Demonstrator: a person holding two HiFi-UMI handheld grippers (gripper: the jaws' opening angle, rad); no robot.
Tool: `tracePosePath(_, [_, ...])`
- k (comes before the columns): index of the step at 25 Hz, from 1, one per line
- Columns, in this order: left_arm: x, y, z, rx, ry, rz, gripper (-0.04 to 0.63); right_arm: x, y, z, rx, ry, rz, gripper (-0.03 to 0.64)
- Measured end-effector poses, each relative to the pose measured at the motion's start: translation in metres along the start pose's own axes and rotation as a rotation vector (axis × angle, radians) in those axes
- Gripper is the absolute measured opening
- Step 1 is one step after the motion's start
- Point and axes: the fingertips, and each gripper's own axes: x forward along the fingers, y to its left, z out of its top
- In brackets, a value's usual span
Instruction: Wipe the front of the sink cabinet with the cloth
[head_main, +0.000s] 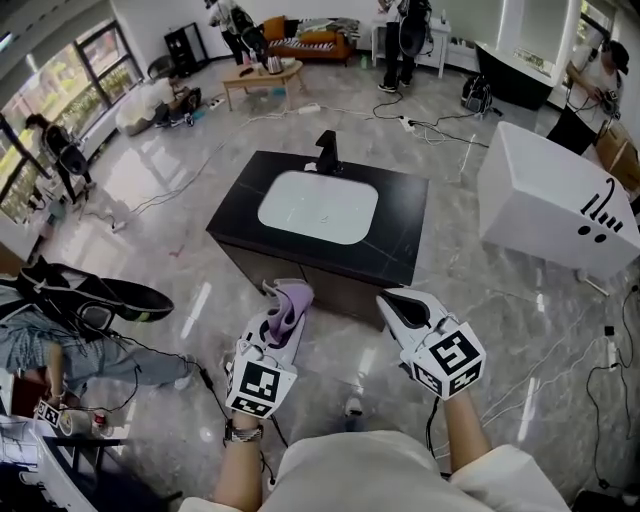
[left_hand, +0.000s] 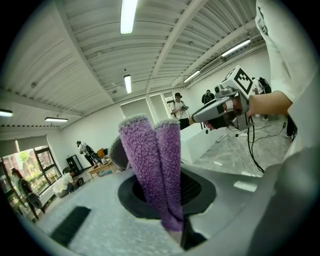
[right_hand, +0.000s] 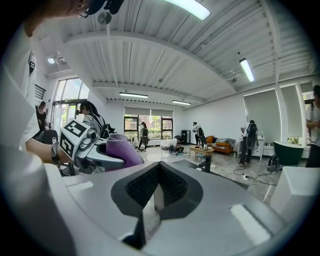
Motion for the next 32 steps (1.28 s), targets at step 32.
tracePosePath(32, [0.105, 0.153, -0.052, 0.011, -0.101, -0.144, 0.051, 0.149, -0.06, 0.0, -0.03, 0.056, -0.288, 0.006])
